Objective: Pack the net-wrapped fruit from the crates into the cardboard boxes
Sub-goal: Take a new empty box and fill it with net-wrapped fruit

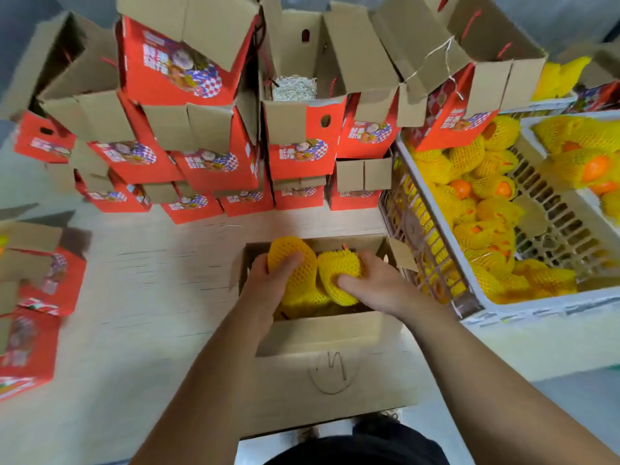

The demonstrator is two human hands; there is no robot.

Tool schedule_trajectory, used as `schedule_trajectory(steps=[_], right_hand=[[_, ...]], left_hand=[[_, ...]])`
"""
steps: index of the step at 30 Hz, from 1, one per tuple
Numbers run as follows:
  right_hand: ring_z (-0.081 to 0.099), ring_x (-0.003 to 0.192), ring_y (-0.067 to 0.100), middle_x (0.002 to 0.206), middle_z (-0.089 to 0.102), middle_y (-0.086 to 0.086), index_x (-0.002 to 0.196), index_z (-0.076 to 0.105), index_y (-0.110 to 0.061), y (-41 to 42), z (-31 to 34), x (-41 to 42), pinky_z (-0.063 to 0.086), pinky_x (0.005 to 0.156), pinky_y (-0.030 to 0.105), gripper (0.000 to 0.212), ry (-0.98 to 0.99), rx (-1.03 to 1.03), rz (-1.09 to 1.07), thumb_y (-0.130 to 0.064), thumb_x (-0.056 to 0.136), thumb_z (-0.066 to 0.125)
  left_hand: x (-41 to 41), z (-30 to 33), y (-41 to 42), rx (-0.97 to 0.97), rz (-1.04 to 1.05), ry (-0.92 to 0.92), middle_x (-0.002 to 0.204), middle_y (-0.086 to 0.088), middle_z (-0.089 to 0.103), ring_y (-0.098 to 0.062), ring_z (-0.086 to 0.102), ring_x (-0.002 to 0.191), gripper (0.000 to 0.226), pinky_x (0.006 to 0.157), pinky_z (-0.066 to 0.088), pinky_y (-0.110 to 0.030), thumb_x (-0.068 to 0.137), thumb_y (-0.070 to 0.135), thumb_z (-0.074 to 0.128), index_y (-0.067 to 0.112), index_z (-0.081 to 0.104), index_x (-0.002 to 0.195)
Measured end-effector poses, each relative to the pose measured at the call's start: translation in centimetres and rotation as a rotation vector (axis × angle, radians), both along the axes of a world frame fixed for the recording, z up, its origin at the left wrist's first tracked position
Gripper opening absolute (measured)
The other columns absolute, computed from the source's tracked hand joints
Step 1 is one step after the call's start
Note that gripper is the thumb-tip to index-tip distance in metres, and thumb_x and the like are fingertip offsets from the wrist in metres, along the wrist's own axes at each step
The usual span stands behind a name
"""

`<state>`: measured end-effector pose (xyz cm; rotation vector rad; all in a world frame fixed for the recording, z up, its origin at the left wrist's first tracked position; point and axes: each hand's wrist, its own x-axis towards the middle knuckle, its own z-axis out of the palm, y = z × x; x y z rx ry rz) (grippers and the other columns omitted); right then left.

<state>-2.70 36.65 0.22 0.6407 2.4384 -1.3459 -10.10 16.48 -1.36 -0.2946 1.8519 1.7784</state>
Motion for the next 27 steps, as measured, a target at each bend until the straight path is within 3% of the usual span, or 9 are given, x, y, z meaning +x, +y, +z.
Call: schedule_trajectory(steps=[3, 5, 8, 12, 16, 19, 22, 24, 27], right_hand=[[0.064, 0.099, 0.027, 0.106, 0.067, 0.003, 0.123, 0.061, -0.020, -0.9, -0.7, -1.4, 0.047, 0.074, 0.026, 0.040, -0.378, 0.395, 0.381, -0.040, 0.090, 0.065], [0.065, 0.105, 0.036, 0.115, 0.068, 0.007, 0.124, 0.065, -0.022, -2.0, -1.9, -2.4, 0.053, 0.090, 0.035, 0.035, -0.499, 0.446, 0.503, -0.034, 0.092, 0.065], [0.062, 0.116, 0.040, 0.125, 0.066, 0.003, 0.127, 0.063, -0.030, -2.2, -4.4, -3.9, 0.050, 0.102, 0.056, 0.052, -0.618, 0.432, 0.404, -0.048, 0.080, 0.073], [0.052, 0.134, 0.036, 0.147, 0.054, 0.001, 0.140, 0.054, -0.027, -2.8, -6.8, -4.4, 0.043, 0.112, 0.053, 0.056, -0.673, 0.388, 0.464, -0.049, 0.091, 0.069], [0.059, 0.120, 0.037, 0.127, 0.065, 0.006, 0.126, 0.062, -0.029, -2.6, -4.2, -2.8, 0.050, 0.098, 0.044, 0.065, -0.483, 0.456, 0.090, -0.065, 0.072, 0.055], [0.067, 0.105, 0.028, 0.103, 0.072, -0.002, 0.104, 0.069, -0.027, -3.4, -2.7, -0.9, 0.054, 0.082, 0.032, 0.035, -0.093, -0.057, -0.151, -0.047, 0.084, 0.049], [0.071, 0.102, 0.024, 0.104, 0.075, 0.011, 0.108, 0.075, -0.018, -4.4, -2.4, 0.2, 0.059, 0.090, 0.039, 0.022, -0.093, -0.777, -0.260, -0.026, 0.097, 0.057], [0.068, 0.101, 0.025, 0.107, 0.070, 0.014, 0.123, 0.062, -0.009, -4.1, -2.3, 0.5, 0.055, 0.101, 0.047, 0.027, -0.086, -0.769, -0.227, -0.022, 0.100, 0.063], [0.068, 0.087, 0.015, 0.098, 0.069, 0.005, 0.120, 0.058, -0.014, -3.6, -1.9, 0.3, 0.059, 0.081, 0.035, 0.026, -0.025, -0.717, -0.184, -0.015, 0.096, 0.067]], left_hand=[[-0.1, -0.5, -0.4, -0.070, -0.052, -0.084, 0.118, 0.004, 0.060, -0.021, 0.061, 0.106, 0.061, 0.078, 0.050, -0.034, 0.083, 0.057, 0.077, 0.032, 0.046, 0.129], [-0.3, -0.8, -0.2, -0.190, -0.126, -0.054, 0.112, 0.005, 0.058, -0.019, 0.060, 0.100, 0.060, 0.075, 0.050, -0.034, 0.084, 0.058, 0.075, 0.030, 0.044, 0.126], [-0.5, -1.3, 0.3, -0.326, -0.198, 0.013, 0.109, 0.000, 0.058, -0.020, 0.062, 0.097, 0.062, 0.083, 0.058, -0.041, 0.083, 0.055, 0.078, 0.024, 0.044, 0.124], [-0.6, -2.1, 0.0, -0.322, -0.241, -0.037, 0.111, -0.005, 0.060, -0.026, 0.069, 0.094, 0.070, 0.068, 0.059, -0.035, 0.079, 0.060, 0.078, 0.024, 0.042, 0.127], [0.5, -2.1, 0.5, -0.416, -0.382, 0.061, 0.127, -0.002, 0.057, -0.027, 0.064, 0.114, 0.090, 0.096, 0.057, -0.051, 0.062, 0.074, 0.073, 0.029, 0.044, 0.134], [2.1, -2.0, 1.0, -0.333, -0.311, 0.075, 0.117, 0.011, 0.059, -0.017, 0.064, 0.107, 0.080, 0.098, 0.056, -0.050, 0.061, 0.088, 0.061, 0.041, 0.044, 0.124], [3.3, -2.4, 0.9, -0.242, -0.270, 0.098, 0.110, 0.020, 0.062, -0.009, 0.065, 0.104, 0.069, 0.099, 0.056, -0.048, 0.068, 0.094, 0.049, 0.048, 0.047, 0.121], [3.5, -2.3, 0.7, -0.222, -0.297, 0.121, 0.110, 0.014, 0.066, -0.012, 0.066, 0.104, 0.064, 0.098, 0.056, -0.050, 0.072, 0.094, 0.039, 0.050, 0.051, 0.116], [3.2, -1.8, 0.7, -0.200, -0.312, 0.151, 0.111, 0.011, 0.067, -0.015, 0.065, 0.108, 0.057, 0.099, 0.055, -0.049, 0.079, 0.089, 0.031, 0.049, 0.056, 0.110]])
